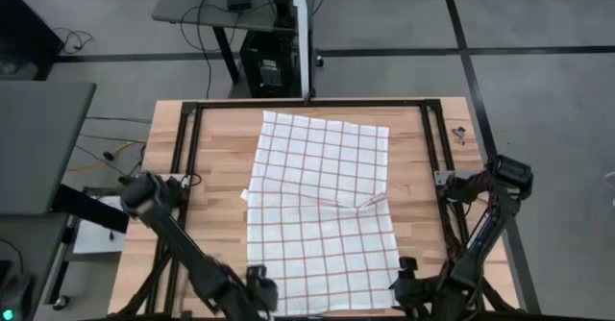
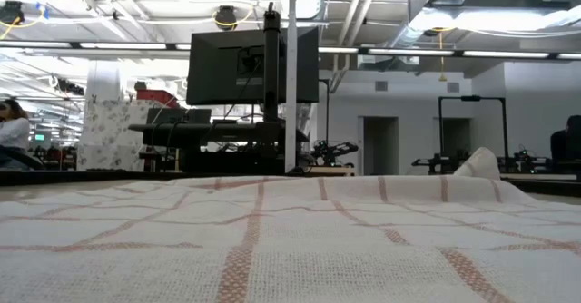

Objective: Roll towel
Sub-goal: Fold the white stripe kitchen towel

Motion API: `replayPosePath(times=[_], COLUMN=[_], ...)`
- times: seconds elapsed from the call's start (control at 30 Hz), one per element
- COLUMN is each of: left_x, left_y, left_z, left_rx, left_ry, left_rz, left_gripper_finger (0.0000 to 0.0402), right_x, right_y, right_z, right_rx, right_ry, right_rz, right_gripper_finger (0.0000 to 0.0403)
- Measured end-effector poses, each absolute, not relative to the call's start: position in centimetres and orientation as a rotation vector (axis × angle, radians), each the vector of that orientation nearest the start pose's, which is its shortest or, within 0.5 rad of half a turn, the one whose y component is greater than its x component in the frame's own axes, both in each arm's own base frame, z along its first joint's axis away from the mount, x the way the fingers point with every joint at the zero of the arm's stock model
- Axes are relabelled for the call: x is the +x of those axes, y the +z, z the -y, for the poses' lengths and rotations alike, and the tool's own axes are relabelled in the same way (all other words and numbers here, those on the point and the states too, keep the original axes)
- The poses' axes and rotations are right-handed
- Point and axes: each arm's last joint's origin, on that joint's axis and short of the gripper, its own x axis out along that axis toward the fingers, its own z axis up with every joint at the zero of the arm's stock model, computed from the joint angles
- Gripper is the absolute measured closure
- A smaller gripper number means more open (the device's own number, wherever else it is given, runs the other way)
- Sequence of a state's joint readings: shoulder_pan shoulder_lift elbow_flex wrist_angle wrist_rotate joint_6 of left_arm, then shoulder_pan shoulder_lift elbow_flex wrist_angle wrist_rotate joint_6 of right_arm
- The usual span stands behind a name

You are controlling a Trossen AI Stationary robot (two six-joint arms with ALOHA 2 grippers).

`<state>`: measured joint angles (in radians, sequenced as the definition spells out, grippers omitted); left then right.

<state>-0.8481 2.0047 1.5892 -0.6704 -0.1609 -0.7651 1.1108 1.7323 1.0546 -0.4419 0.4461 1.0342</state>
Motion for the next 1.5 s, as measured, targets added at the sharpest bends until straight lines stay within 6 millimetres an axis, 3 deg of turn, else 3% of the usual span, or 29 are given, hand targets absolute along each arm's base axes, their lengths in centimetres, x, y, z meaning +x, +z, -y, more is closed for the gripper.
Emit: replayPosePath(times=[0.17, 0.43, 0.67, 0.83, 1.2, 1.5], left_x=[29.6, 30.3, 30.7, 31.0, 31.1, 31.1], left_y=[19.2, 16.4, 15.7, 15.8, 15.9, 15.8], left_z=[33.4, 34.0, 32.4, 32.3, 32.6, 32.6], left_rx=[-0.075, -0.117, -0.109, -0.080, -0.095, -0.087], left_ry=[-0.146, -0.051, 0.090, 0.059, 0.044, 0.040], left_rz=[-1.210, -1.245, -1.250, -1.240, -1.220, -1.221], left_gripper_finger=[0.0150, 0.0150, 0.0151, 0.0151, 0.0151, 0.0151], right_x=[15.8, 15.6, 15.7, 15.6, 16.1, 16.3], right_y=[16.9, 16.9, 16.9, 16.3, 13.9, 12.1], right_z=[-29.3, -29.4, -29.4, -29.7, -32.1, -32.6], right_rx=[0.180, 0.169, 0.115, 0.005, -0.001, -0.035], right_ry=[0.088, 0.098, 0.121, 0.161, 0.175, 0.107], right_rz=[-0.977, -0.977, -0.966, -0.953, -0.946, -0.989], right_gripper_finger=[0.0180, 0.0180, 0.0180, 0.0180, 0.0180, 0.0186])
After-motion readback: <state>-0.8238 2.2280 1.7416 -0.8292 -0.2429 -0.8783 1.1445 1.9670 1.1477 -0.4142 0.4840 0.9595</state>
